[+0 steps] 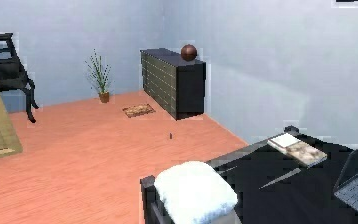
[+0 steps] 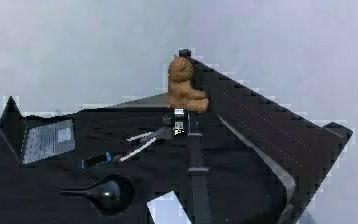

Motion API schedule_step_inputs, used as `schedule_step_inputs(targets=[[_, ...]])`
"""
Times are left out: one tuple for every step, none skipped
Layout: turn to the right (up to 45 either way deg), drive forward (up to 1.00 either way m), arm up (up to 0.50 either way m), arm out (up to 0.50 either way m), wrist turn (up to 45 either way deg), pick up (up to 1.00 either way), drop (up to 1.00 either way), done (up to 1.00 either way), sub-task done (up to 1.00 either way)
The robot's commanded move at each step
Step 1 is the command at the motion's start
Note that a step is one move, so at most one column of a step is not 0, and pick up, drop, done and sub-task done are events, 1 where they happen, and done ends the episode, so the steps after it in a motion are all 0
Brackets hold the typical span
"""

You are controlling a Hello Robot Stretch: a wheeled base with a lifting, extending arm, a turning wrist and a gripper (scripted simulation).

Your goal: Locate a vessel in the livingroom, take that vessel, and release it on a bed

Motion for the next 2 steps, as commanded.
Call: schedule_step_inputs(targets=[[0.0, 0.00, 0.10, 0.00, 0.0, 0.00, 0.00, 0.00, 0.00], [0.0, 0.00, 0.00, -0.08, 0.0, 0.00, 0.00, 0.00, 0.00]])
